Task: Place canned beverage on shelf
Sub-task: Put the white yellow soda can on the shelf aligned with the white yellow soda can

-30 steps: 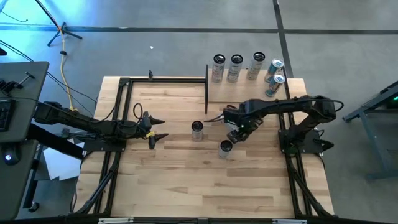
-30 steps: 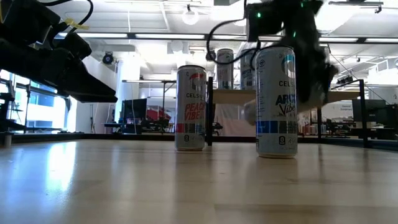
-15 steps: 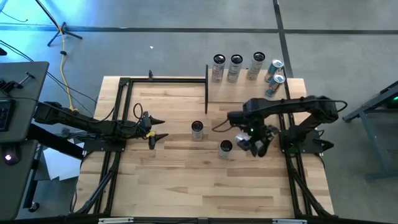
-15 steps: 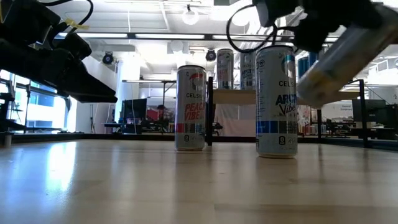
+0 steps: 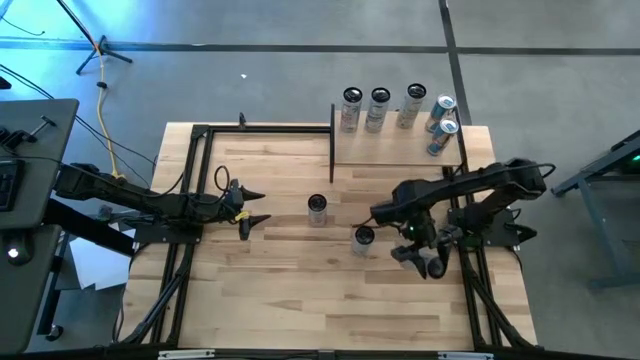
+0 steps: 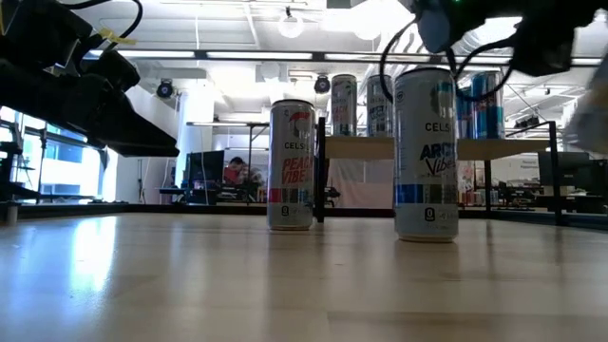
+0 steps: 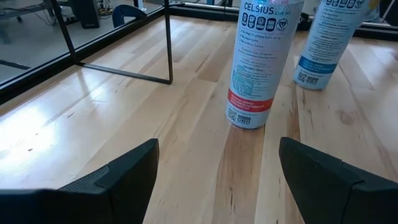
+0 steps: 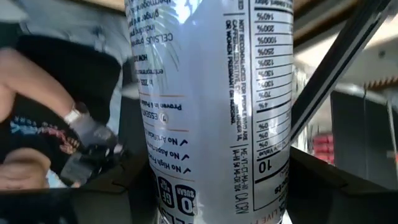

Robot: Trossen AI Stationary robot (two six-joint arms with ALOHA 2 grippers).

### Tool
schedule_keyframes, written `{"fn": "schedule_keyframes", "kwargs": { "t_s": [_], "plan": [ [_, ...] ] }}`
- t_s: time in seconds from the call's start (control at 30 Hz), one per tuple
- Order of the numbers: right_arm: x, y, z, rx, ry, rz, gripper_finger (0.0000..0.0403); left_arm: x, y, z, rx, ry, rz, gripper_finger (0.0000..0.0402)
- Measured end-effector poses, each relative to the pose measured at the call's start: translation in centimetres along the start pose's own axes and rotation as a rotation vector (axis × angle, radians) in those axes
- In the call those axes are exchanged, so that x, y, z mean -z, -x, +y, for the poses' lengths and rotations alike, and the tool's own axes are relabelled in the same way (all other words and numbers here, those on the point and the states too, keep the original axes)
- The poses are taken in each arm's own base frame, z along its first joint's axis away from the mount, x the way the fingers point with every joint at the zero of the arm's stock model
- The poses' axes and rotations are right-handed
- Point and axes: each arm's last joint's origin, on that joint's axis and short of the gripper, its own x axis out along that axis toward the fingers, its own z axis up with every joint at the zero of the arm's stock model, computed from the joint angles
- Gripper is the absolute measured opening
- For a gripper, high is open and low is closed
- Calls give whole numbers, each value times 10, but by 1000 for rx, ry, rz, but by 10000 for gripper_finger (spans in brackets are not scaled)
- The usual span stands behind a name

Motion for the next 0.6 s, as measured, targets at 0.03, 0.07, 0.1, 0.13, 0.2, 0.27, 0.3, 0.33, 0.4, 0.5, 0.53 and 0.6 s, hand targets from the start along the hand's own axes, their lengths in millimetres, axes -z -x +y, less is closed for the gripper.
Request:
{"fn": "schedule_keyframes", "kwargs": {
  "t_s": [0.03, 0.07, 0.1, 0.13, 0.2, 0.27, 0.3, 0.33, 0.4, 0.5, 0.53, 0.6],
  "plan": [
    [1, -3, 0, 3, -3, 21, 249, 0, 0, 0, 0, 0, 0, 305],
    [2, -6, 0, 6, -10, 40, 249, 0, 0, 0, 0, 0, 0, 305],
    [3, -9, 0, 10, -12, 54, 249, 0, 0, 0, 0, 0, 0, 305],
    [4, -11, 1, 14, -13, 63, 249, 0, 0, 0, 0, 0, 0, 305],
    [5, -15, 0, 16, -28, 92, 249, 0, 0, 0, 0, 0, 0, 305],
    [5, -18, 0, 21, -48, 106, 249, 0, 0, 0, 0, 0, 0, 305],
    [5, -19, -1, 18, -60, 118, 249, 0, 0, 0, 0, 0, 0, 305],
    [4, -20, -2, 14, -71, 132, 249, 0, 0, 0, 0, 0, 0, 305],
    [1, -22, -4, 12, -91, 153, 249, 0, 0, 0, 0, 0, 0, 305],
    [-6, -25, -10, -1, -113, 191, 250, 0, 0, 0, 0, 0, 0, 305],
    [-9, -26, -12, -2, -116, 194, 250, 0, 0, 0, 0, 0, 0, 305],
    [-15, -27, -18, -7, -130, 200, 250, 0, 0, 0, 0, 0, 0, 305]
  ]
}}
